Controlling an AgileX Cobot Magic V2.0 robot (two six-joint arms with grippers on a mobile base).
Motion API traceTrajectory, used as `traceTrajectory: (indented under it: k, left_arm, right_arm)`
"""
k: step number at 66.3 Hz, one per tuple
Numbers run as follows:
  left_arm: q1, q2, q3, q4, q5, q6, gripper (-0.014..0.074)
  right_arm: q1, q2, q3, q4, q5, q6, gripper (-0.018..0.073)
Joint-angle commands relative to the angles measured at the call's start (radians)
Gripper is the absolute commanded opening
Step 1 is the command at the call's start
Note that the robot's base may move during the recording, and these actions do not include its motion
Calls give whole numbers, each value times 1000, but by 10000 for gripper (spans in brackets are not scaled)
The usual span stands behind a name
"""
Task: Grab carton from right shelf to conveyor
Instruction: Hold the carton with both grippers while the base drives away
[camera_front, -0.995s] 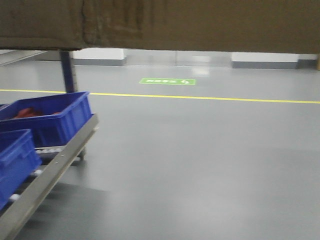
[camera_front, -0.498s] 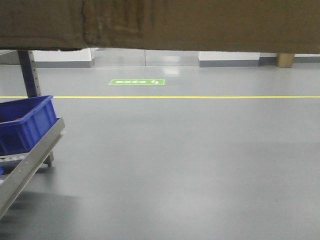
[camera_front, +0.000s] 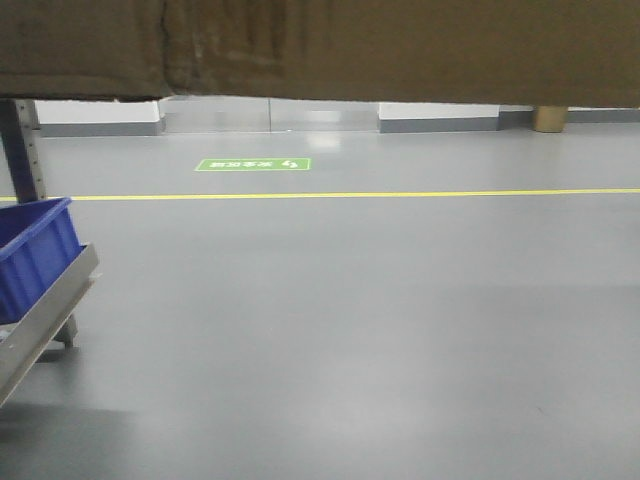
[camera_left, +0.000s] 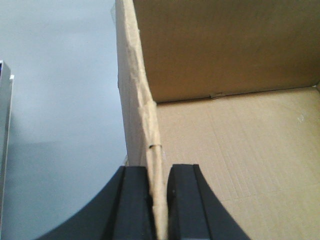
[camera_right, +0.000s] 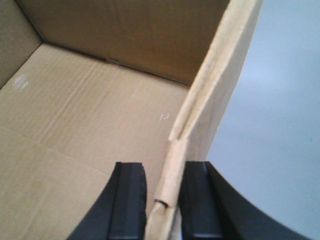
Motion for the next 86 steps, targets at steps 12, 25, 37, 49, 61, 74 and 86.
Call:
traceTrajectory:
  k: [12,25,37,49,61,74,86]
  left_arm:
    - [-3,-8,-5,-5,-82,4,-15]
    - [-3,-8,-5,-5,-82,4,-15]
    - [-3,-8,-5,-5,-82,4,-15]
    - [-3,-8,-5,-1,-82,4,-15]
    - [-3,-6,-5,-1,-82,4,-15]
    - [-3,-6,-5,-1,-82,4,-15]
    - [-3,-6,-5,-1,-82,4,-15]
  right_arm:
    - [6,-12,-6,62,-29,-33,-67]
    - [6,-12,-6,62,-29,-33,-67]
    - [6,-12,-6,62,-29,-33,-67]
    - [6,-12,-6,62,-29,-33,-67]
    - [6,-12,-6,62,-31,-33,-67]
    - [6,-12,-6,62,-31,-33,-67]
    - [6,-12,-6,62,-31,-33,-67]
